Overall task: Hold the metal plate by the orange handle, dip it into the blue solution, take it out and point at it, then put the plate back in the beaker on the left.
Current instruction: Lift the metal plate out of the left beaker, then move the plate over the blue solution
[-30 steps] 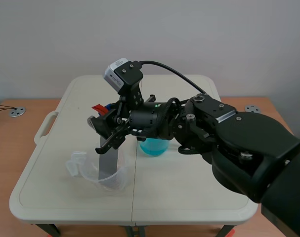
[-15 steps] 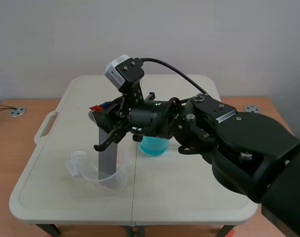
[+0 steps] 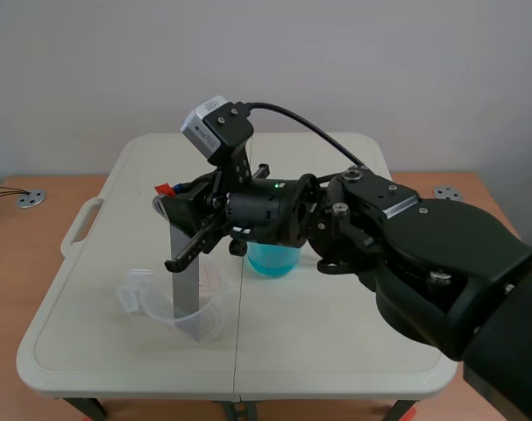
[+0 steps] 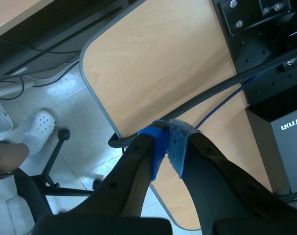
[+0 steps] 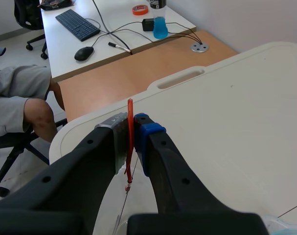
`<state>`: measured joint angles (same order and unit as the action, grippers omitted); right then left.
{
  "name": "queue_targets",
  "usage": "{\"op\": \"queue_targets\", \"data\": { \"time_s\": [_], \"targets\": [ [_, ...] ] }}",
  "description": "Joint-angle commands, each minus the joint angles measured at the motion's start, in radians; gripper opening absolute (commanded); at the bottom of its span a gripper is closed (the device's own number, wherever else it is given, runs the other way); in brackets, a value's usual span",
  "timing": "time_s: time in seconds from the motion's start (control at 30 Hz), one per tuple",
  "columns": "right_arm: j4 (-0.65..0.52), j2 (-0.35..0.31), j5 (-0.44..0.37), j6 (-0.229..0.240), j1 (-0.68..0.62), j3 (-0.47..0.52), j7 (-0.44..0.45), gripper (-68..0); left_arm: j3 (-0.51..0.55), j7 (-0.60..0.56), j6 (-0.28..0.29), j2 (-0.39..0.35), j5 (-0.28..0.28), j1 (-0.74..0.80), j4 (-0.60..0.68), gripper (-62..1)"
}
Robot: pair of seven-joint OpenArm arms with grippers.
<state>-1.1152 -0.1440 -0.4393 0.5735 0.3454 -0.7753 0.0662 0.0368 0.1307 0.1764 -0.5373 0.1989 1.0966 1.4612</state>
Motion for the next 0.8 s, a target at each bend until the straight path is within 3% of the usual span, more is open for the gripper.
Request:
{"op": "queue_targets", "data": {
  "time_s": [0.0, 0.23, 0.43, 0.77],
  "targets": [
    [-0.016, 0.008, -0.018, 0.004, 0.02, 0.001, 0.026, -66.2, -0.005, -0.006, 0.002, 0.005, 0.002, -0.003, 0.011, -57.9],
    [-0.028, 0.008, -0.018, 0.071, 0.017, 0.001, 0.038, -66.2, -0.005, -0.006, 0.002, 0.005, 0.002, -0.003, 0.011, -57.9],
    [-0.089, -0.001, 0.001, 0.078, -0.01, 0.002, 0.036, -66.2, -0.005, -0.006, 0.002, 0.005, 0.002, -0.003, 0.011, -57.9],
    [-0.295, -0.057, 0.087, 0.079, -0.084, 0.002, 0.036, -66.2, -0.005, -0.006, 0.002, 0.005, 0.002, -0.003, 0.011, -57.9]
  ]
}}
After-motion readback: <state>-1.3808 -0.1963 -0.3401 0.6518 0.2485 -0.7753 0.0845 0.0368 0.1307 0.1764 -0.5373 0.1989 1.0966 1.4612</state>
